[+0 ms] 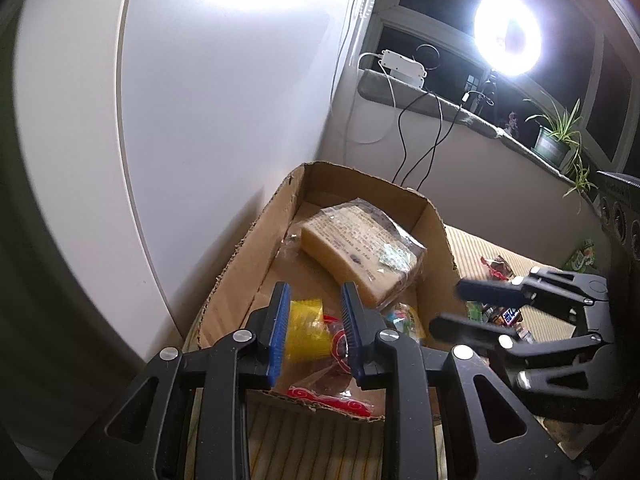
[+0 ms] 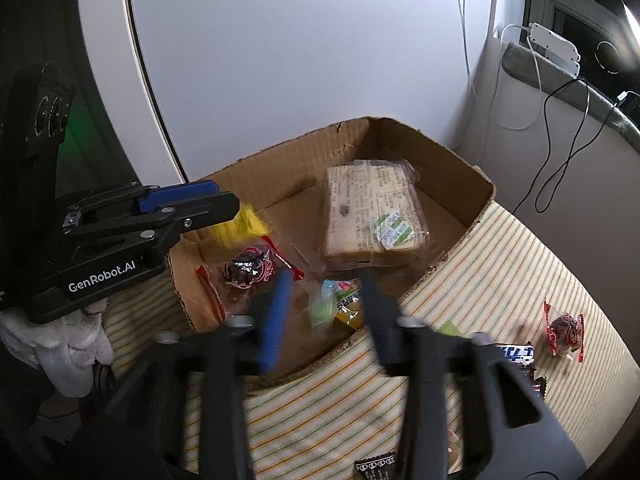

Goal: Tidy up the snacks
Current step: 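Carry candy packet into box with left tool while right tool drops its candy, then withdraw both tools from the box back over the snacks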

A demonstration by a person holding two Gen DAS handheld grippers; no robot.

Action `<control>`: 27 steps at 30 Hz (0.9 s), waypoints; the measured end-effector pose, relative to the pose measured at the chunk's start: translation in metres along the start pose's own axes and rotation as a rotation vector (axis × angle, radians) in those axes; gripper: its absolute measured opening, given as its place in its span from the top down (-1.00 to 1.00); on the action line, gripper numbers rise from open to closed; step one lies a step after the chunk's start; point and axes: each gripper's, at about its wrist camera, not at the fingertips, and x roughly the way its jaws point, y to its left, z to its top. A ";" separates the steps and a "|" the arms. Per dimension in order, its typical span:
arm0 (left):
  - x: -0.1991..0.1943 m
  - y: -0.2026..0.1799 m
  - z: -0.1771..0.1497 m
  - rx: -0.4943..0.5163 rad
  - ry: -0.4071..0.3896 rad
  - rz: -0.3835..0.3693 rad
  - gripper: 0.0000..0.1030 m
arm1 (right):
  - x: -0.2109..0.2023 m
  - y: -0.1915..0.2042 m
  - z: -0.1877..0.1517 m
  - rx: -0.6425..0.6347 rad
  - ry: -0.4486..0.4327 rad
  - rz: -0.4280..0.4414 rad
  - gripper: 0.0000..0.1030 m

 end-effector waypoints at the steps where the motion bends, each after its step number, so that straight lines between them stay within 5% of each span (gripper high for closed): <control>1: -0.001 0.000 -0.001 0.001 -0.002 0.002 0.25 | -0.003 -0.001 0.000 0.001 -0.012 -0.005 -0.25; 8: -0.005 -0.004 -0.002 0.007 -0.008 -0.005 0.18 | -0.020 -0.009 -0.005 0.018 -0.044 -0.024 -0.55; 15: -0.017 -0.013 -0.005 0.003 -0.034 -0.024 -0.04 | -0.045 -0.034 -0.016 0.081 -0.069 -0.061 -0.57; 27: -0.037 -0.075 -0.021 0.078 -0.005 -0.128 -0.07 | -0.094 -0.096 -0.072 0.206 -0.069 -0.145 -0.57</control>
